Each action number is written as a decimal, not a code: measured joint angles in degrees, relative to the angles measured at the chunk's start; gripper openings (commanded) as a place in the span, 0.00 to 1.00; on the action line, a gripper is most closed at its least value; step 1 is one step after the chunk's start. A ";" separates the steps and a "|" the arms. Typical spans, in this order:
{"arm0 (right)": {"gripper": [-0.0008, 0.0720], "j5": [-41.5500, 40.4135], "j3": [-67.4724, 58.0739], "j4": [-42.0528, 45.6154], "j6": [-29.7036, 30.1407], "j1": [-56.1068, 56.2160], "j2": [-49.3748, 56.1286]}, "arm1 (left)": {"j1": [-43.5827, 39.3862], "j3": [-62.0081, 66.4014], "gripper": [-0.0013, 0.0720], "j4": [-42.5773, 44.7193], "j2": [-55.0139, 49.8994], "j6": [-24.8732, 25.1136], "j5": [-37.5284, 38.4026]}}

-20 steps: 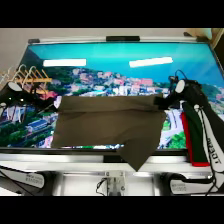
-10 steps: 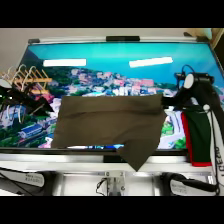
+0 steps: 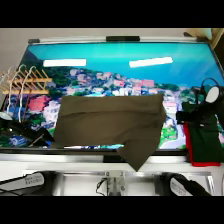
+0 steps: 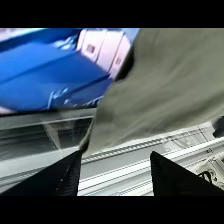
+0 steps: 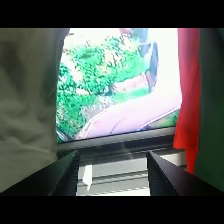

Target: Fold the shirts.

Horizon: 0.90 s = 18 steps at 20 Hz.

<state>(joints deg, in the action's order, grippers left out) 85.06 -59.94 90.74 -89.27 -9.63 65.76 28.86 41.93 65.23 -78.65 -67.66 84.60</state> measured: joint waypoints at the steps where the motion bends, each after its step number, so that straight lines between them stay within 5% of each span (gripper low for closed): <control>1: 0.75 0.11 0.46 -0.28 0.22 -0.28 -0.31 | 0.31 -1.16 0.72 -0.39 0.37 0.44 -1.22; 5: 0.75 0.42 1.31 -1.31 1.05 -0.76 -1.09 | -0.11 -3.98 0.72 -1.75 1.01 1.03 -3.69; 6: 0.75 0.46 1.40 -1.36 1.18 -0.83 -1.14 | -0.57 -4.66 0.55 -2.32 1.05 1.03 -4.24; 8: 0.73 0.46 1.51 -1.55 1.31 -0.90 -1.27 | -1.57 -6.10 0.06 -2.32 1.05 0.98 -7.04; 18: 0.71 -3.21 20.02 -14.49 5.44 -6.60 -7.80 | -3.30 -7.63 0.06 -3.52 2.14 0.04 -9.44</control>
<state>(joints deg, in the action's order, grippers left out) 81.84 -39.92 76.25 -83.83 -16.23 57.95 25.56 34.30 61.71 -76.51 -67.61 75.16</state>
